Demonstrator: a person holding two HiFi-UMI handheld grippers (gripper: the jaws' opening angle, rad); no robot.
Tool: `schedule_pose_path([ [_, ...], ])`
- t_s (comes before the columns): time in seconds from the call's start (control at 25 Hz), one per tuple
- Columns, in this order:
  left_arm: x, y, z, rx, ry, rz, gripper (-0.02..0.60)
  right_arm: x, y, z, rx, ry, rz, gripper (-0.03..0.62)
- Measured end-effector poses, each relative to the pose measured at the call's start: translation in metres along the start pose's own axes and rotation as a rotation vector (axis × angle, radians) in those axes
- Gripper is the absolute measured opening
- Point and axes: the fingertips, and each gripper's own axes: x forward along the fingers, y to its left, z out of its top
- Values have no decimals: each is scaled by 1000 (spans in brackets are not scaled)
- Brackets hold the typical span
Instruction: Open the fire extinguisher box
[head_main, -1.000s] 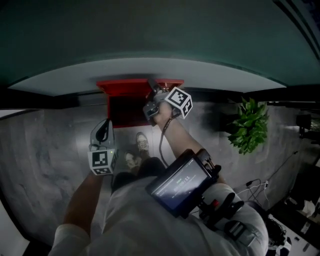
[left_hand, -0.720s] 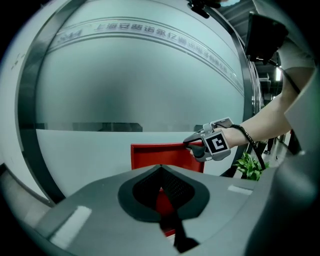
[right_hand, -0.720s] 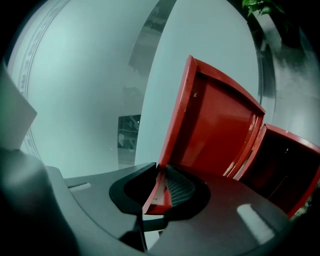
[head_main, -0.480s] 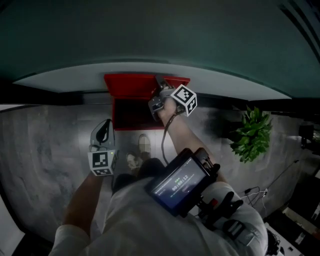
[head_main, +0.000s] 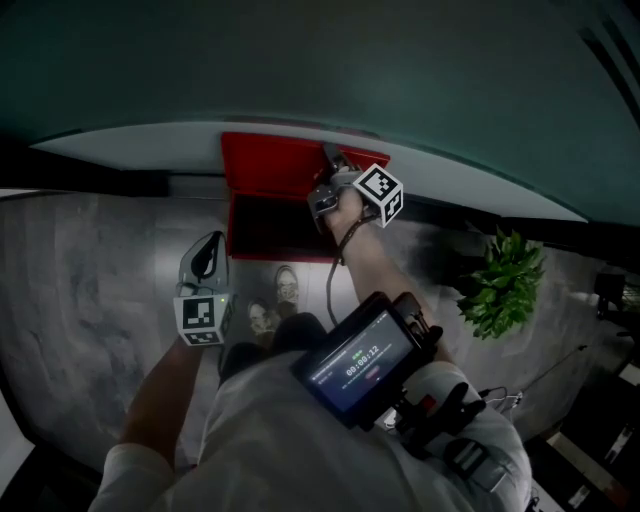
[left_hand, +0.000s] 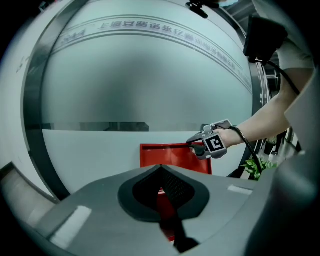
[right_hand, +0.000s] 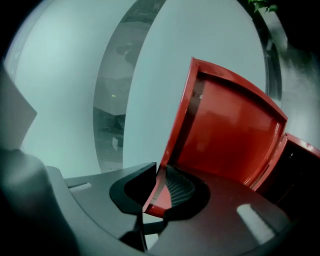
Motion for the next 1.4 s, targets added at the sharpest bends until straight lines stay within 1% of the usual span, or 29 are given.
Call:
schedule_pose_path([
  [0.44,-1,7,-3,-1,1,15,2,4,2,-2,-23,25,18,84],
  [0.64,2,4,-3,2,2,9,2,5,1,-1,-22,28,17,87],
  [0.76,4,3,-4,-3,4,3,2,4,-2,-1,-6,18,8,109],
  [0.88,5,5,2,10,-1,-1,2,1,-7,0,19,-3,-2,135],
  [1.04,1,6,13,18,-3,-14,2,-11,1,-3,8,-8,-6,138],
  [1.16,-6,0,15,28,-7,-31,2,-28,8,-6,-44,4,-5,137],
  [1.28,-6,-8,20,48,-34,-60,2,-47,27,-11,-170,20,15,104],
  [1.4,-23,-18,20,45,-46,-89,2,-79,44,-27,-274,39,33,103],
])
